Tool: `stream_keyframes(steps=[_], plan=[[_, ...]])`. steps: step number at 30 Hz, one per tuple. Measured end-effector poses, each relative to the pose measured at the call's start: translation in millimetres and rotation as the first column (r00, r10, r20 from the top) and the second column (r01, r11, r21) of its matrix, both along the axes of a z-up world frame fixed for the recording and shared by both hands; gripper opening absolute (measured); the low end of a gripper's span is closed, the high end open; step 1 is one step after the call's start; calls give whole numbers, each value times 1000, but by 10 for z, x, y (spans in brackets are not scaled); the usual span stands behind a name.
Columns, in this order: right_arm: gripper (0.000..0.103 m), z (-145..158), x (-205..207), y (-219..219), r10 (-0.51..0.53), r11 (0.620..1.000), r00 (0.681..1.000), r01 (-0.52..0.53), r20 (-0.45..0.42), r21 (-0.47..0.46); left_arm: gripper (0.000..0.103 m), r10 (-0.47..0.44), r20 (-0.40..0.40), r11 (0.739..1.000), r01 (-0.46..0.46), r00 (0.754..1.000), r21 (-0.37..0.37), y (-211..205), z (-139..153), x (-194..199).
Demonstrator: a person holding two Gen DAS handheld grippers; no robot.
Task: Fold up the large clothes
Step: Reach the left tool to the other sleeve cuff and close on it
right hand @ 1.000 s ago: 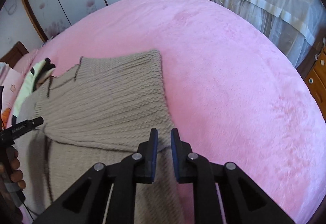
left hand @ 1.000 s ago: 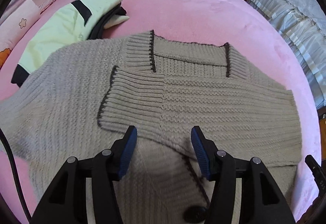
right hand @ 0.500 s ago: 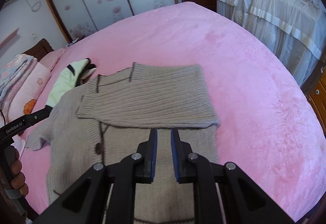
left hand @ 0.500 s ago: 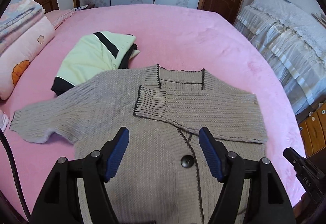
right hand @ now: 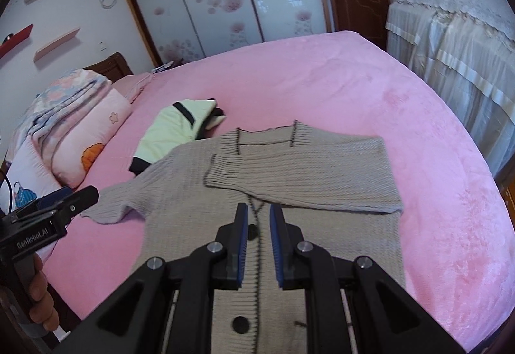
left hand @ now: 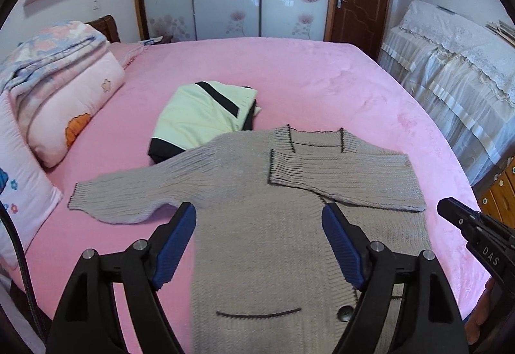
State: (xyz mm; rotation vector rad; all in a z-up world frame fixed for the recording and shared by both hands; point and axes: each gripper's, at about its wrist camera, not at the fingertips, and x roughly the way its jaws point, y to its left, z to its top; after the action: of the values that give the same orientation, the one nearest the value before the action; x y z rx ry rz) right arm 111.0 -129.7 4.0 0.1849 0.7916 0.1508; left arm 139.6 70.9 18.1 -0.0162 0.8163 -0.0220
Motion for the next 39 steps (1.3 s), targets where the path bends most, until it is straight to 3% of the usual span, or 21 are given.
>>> stream_keyframes(steps=[4,12,17,24,31,36,39], plan=[[14,76,2,353,40,999,999,-40,14,-3,87,69,20,998,-69,997,7,351,-23,-139],[14,-128,196,996,98,994,995,-98,-2,-42,87,229,-73,963,-237,971,-129,1328,-550,-120],[14,-469,445,1383,138,989,988,-142,-72,-49,87,329,-183,908,-364,926,-206,1959,-1126,17],[14,-935,807,1829,174,980,975,-186,-137,-75,87,373,-309,839,-460,875,-290,2514,-1904,274],[14,-1293,1158,2164,196,975,965,-211,-174,-72,87,383,-352,755,-509,854,-413,3006,-2379,498],[14,-1447,1310,2380,223,969,958,-238,-179,-69,87,395,-359,671,-533,845,-516,3290,-2646,687],[14,-1512,1378,2495,241,963,954,-258,-177,-80,87,415,-339,646,-536,844,-543,3413,-2709,831]])
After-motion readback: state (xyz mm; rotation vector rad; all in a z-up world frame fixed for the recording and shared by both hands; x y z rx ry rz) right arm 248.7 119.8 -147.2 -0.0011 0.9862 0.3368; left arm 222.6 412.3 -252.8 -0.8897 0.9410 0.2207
